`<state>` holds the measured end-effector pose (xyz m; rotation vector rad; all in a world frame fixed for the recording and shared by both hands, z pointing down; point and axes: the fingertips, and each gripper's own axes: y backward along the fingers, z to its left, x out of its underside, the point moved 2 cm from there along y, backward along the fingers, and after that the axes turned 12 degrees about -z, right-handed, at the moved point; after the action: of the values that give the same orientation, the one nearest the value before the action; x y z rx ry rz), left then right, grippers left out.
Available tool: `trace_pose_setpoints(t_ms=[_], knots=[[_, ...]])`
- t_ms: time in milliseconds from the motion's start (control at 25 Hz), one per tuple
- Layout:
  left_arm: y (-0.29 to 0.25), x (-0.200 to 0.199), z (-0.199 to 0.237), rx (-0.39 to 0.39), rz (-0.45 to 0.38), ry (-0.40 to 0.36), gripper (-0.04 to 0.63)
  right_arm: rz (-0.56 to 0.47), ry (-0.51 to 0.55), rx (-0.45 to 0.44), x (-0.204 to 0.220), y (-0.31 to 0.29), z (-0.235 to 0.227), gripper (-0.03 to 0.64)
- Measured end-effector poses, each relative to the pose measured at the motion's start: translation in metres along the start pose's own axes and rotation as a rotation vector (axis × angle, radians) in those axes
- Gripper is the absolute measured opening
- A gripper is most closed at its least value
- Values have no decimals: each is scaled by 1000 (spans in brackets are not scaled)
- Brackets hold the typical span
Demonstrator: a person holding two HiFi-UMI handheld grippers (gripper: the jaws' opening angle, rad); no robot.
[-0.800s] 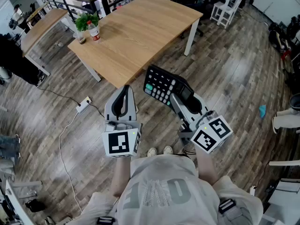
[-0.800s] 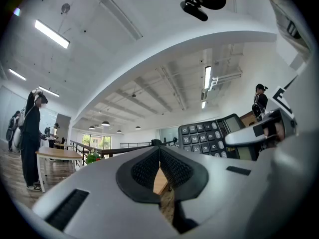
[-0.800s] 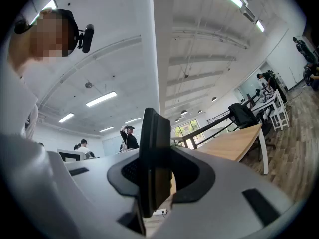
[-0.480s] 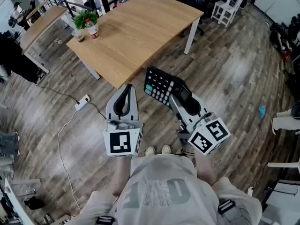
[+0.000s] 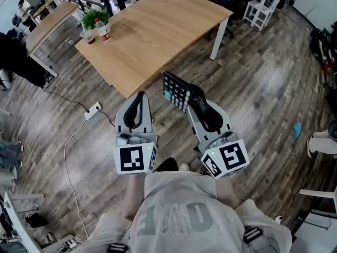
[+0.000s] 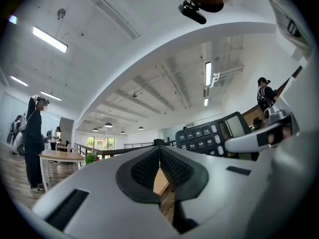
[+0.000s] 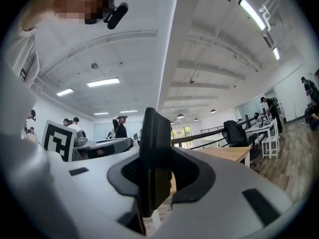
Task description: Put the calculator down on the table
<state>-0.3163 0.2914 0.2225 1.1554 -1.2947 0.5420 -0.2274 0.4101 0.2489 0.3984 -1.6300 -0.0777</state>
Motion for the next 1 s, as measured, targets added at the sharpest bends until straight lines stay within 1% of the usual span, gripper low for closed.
trace_pose_setpoints(t_ms=[120, 280, 520, 640, 760, 1000], knots=[[-1, 3, -5, -27, 0, 6, 12, 0, 22, -7, 0, 1, -8, 121], [-7, 14, 3, -64, 18, 9, 12, 12, 9, -15, 5, -2, -17, 121], [-48, 36, 12, -68, -7, 9, 12, 30, 11, 31, 18, -18, -57, 121], [-72, 46, 22, -79, -16, 21, 12, 39, 7, 31, 23, -39, -77, 121], [-98, 65, 34, -89, -6, 34, 12, 51, 25, 29, 28, -65, -96, 121], [-156, 89, 65, -103, -3, 68, 12, 77, 40, 40, 30, -133, -134, 121]])
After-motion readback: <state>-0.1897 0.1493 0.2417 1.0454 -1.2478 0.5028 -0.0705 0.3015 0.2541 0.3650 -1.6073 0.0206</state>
